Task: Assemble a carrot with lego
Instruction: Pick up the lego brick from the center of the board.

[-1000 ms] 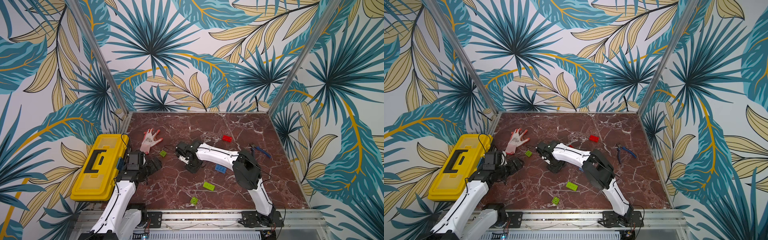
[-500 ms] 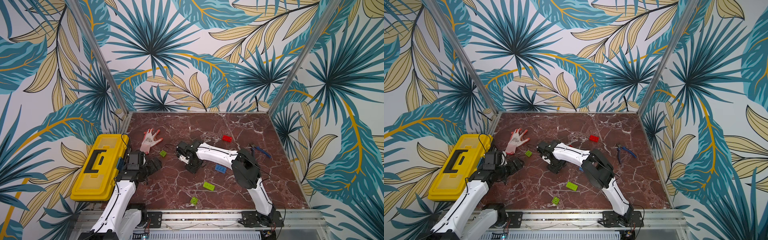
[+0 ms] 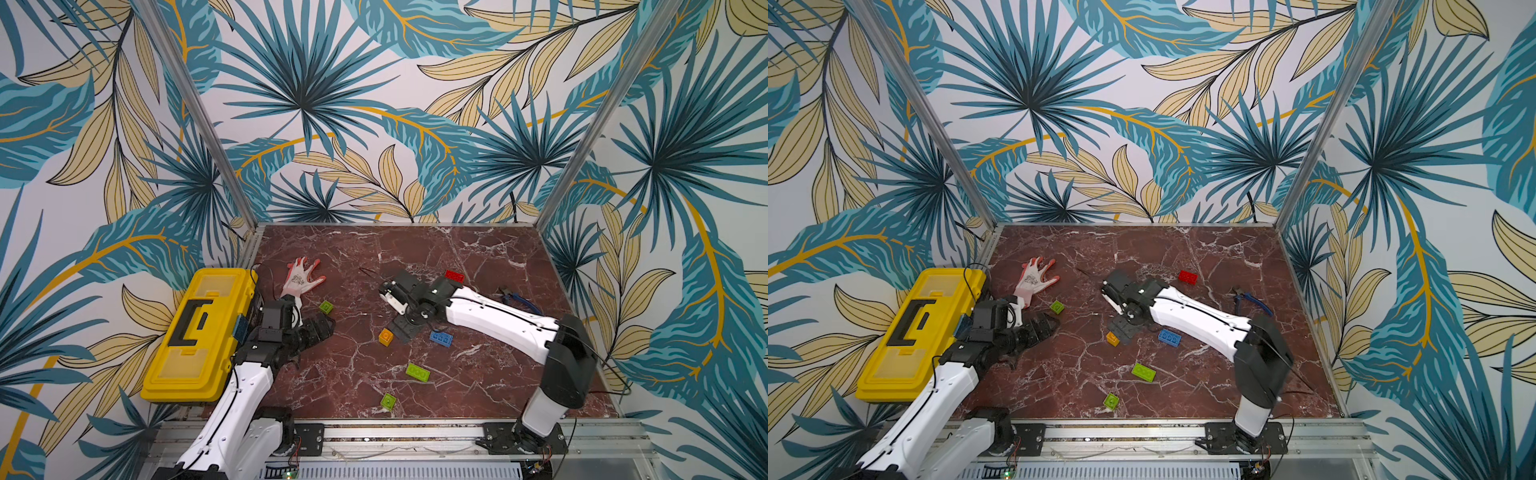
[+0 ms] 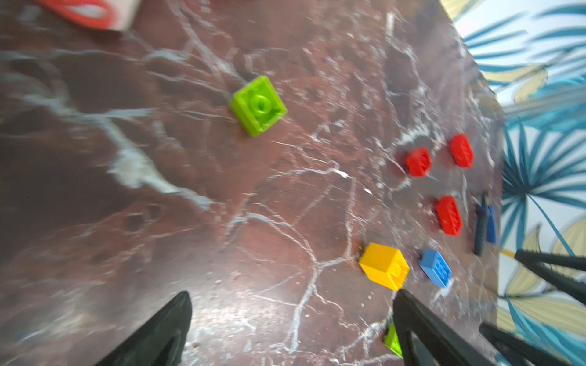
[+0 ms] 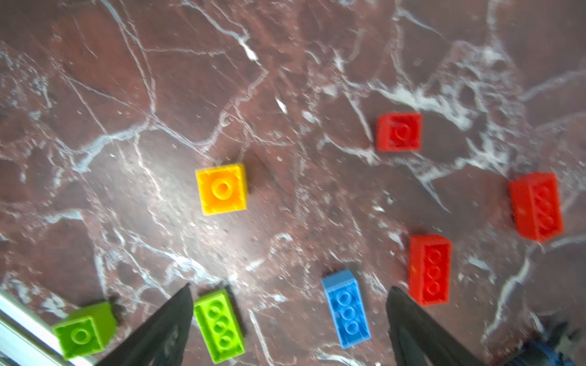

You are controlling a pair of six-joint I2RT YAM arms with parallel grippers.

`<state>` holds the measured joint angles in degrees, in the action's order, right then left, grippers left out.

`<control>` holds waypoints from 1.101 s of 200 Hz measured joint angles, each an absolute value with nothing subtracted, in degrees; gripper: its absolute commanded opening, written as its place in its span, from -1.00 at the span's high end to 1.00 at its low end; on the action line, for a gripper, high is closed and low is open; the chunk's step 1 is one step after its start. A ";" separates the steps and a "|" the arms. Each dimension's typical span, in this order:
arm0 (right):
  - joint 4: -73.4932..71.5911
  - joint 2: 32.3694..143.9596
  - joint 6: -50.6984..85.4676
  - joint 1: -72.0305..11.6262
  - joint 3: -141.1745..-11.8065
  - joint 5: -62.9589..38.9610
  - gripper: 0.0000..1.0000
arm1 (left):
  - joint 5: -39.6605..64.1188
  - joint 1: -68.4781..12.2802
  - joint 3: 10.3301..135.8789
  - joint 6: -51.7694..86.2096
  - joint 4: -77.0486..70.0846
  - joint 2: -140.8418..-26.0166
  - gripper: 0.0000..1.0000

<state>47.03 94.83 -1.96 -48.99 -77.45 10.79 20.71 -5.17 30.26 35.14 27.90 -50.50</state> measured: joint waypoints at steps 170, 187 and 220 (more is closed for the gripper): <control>38.22 98.30 -12.36 -32.80 -61.19 1.85 -0.13 | 34.81 -18.76 33.56 29.08 7.81 -69.73 -0.99; 38.35 99.04 -12.49 -32.51 -61.41 1.30 -0.09 | 34.98 -18.76 33.98 28.75 7.60 -71.46 -0.99; 38.89 99.24 -12.47 -32.23 -61.41 0.97 0.01 | 34.98 -18.76 34.54 28.51 7.51 -73.45 -0.99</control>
<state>38.89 99.24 -12.47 -32.23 -61.41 0.97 34.98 -18.76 34.54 28.51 7.51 -73.45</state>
